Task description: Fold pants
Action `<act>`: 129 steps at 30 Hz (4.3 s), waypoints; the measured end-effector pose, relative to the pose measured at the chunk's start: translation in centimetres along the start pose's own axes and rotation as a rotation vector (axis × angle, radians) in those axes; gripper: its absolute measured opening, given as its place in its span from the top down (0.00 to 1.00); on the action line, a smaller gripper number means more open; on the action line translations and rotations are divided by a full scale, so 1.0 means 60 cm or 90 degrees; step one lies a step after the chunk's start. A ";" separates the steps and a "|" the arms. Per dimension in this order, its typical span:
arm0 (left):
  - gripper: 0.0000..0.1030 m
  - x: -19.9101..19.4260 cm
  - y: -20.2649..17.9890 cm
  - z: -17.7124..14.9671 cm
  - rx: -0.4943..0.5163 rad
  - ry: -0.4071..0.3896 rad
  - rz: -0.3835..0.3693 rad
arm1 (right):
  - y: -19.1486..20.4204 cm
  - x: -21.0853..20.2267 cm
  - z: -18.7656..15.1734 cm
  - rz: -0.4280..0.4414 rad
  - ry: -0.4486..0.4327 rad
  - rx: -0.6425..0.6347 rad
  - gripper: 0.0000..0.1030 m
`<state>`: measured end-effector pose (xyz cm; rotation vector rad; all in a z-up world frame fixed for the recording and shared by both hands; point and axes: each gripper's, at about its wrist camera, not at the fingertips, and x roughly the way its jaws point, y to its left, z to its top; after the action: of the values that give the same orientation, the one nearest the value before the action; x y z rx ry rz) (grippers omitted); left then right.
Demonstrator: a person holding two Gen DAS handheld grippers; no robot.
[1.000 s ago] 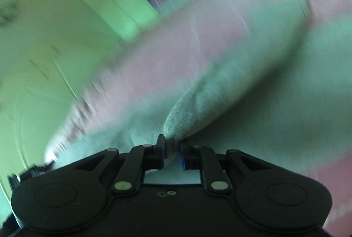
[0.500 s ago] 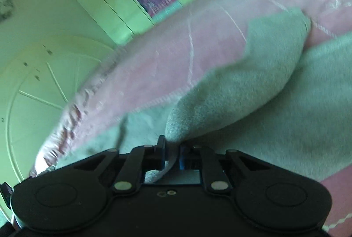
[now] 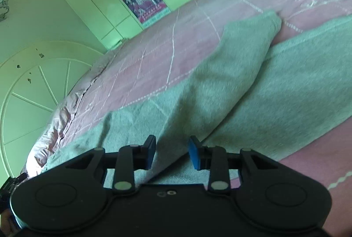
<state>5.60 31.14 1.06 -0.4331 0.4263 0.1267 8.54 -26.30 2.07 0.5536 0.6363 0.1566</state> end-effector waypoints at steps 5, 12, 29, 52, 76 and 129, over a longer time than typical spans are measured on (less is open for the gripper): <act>0.70 0.037 0.010 -0.014 -0.067 0.099 0.003 | -0.017 -0.002 0.006 -0.005 -0.006 0.021 0.75; 0.67 0.053 0.008 -0.016 -0.102 0.107 0.055 | -0.017 0.004 -0.002 0.012 0.020 0.014 0.71; 0.90 0.079 -0.011 0.008 -0.040 0.065 -0.017 | -0.009 0.056 -0.006 -0.006 0.069 0.013 0.77; 0.09 0.117 -0.233 -0.119 0.353 0.142 0.089 | 0.097 0.073 0.062 -0.203 -0.010 -0.263 0.52; 0.01 0.128 -0.236 -0.126 0.318 0.139 0.080 | 0.097 0.165 0.093 -0.309 0.061 -0.394 0.63; 0.00 0.115 -0.342 -0.191 0.329 0.156 0.005 | -0.014 0.096 0.054 -0.369 0.072 -0.790 0.75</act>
<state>11.80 7.91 -3.52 0.0646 0.6798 -0.0326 15.03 -26.68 0.77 -0.8388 0.6590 0.0121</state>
